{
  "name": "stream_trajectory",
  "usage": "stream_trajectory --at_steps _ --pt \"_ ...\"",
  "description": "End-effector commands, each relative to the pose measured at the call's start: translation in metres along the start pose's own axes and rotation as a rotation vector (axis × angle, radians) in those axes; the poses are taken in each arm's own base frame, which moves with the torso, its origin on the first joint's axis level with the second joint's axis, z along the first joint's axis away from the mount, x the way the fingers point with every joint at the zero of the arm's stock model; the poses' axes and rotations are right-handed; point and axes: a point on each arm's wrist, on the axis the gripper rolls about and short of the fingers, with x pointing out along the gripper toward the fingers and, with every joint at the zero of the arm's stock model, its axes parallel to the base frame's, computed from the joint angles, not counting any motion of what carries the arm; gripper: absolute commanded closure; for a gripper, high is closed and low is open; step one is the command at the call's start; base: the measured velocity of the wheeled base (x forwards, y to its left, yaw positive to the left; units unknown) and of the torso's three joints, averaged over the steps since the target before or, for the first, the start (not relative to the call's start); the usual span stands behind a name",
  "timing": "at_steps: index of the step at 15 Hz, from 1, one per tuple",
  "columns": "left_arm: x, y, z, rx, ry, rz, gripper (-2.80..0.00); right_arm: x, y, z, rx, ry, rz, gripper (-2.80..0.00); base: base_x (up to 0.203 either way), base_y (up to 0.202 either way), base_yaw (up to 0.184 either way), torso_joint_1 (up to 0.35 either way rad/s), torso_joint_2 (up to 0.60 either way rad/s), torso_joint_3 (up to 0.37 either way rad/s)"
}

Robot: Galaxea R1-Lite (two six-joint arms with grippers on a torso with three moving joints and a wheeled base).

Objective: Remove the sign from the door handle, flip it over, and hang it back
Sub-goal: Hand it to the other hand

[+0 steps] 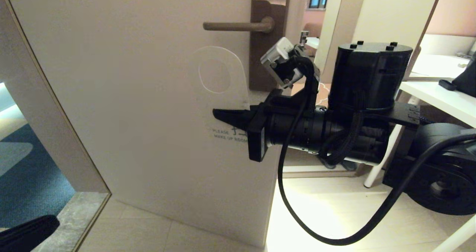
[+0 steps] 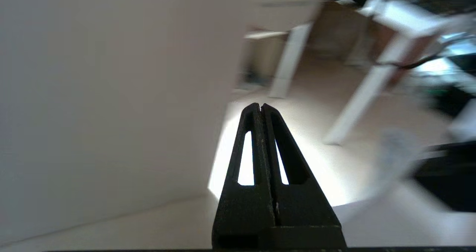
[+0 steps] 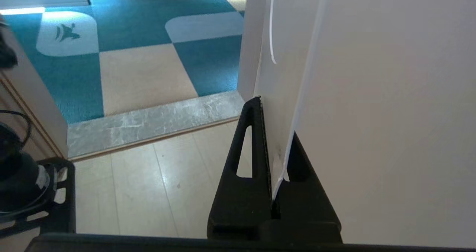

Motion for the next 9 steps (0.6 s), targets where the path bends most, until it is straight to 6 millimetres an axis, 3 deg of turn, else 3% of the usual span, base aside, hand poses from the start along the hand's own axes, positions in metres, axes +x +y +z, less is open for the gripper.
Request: stream_trajectory --at_steps 1,4,9 --pt "0.019 -0.001 0.002 -0.042 0.056 -0.044 0.0 -0.001 0.001 0.003 -0.005 -0.013 0.011 0.0 0.0 0.0 0.0 0.0 0.0 0.0" --pt "0.046 -0.004 0.007 -0.06 0.079 -0.146 0.0 -0.003 0.002 0.005 -0.004 -0.021 0.052 0.0 0.0 0.0 0.0 0.0 0.0 0.0" --pt "0.11 0.001 0.014 -0.049 0.034 -0.205 0.0 -0.007 0.004 0.007 0.037 -0.027 0.122 0.0 0.0 0.0 0.0 0.0 0.0 0.0"
